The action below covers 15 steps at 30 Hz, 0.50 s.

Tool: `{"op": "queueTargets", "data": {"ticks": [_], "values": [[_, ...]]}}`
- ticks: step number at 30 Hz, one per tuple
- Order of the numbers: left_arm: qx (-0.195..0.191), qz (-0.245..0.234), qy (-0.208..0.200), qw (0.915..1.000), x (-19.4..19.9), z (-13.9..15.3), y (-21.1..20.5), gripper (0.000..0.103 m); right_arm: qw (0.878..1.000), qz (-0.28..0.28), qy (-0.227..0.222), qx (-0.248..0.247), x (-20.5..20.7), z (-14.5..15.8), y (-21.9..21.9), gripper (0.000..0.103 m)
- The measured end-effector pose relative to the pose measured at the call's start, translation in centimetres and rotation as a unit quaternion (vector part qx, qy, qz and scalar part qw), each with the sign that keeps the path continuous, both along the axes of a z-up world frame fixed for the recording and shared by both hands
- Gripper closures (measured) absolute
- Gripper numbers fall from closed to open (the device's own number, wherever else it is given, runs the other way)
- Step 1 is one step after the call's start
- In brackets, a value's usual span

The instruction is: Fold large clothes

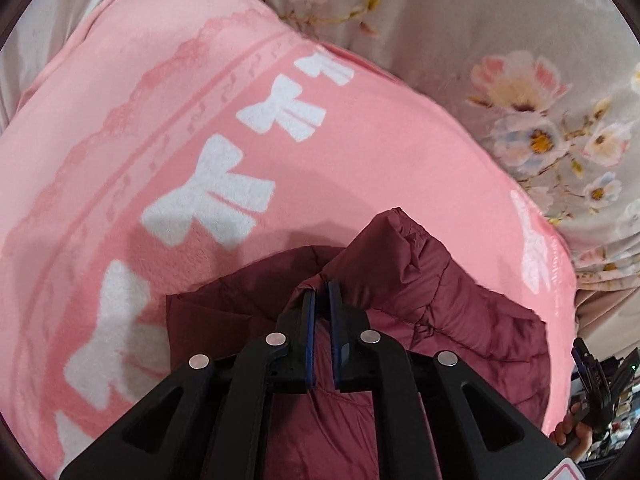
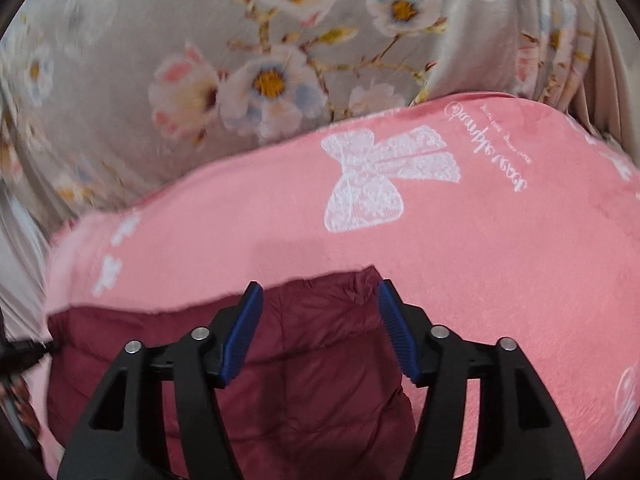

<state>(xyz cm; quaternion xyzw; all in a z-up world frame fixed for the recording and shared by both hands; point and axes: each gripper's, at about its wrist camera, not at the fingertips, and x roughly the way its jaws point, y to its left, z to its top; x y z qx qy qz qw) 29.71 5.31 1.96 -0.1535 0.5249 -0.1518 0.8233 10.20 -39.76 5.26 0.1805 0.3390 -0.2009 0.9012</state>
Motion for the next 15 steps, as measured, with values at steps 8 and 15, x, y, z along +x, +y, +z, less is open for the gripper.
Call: {"op": "queueTargets", "data": {"ticks": [8,15], "values": [[-0.047,0.060,0.026,0.9968,-0.3,-1.8,2.6,0.096,0.998,-0.010,0.057,0.023,1.5,-5.3,-1.2,0.044],[-0.013,0.097,-0.021,0.9950,-3.6,2.3,6.2,0.082,0.999,-0.013,0.030,0.041,0.4,-4.5,-1.3,0.044]]}}
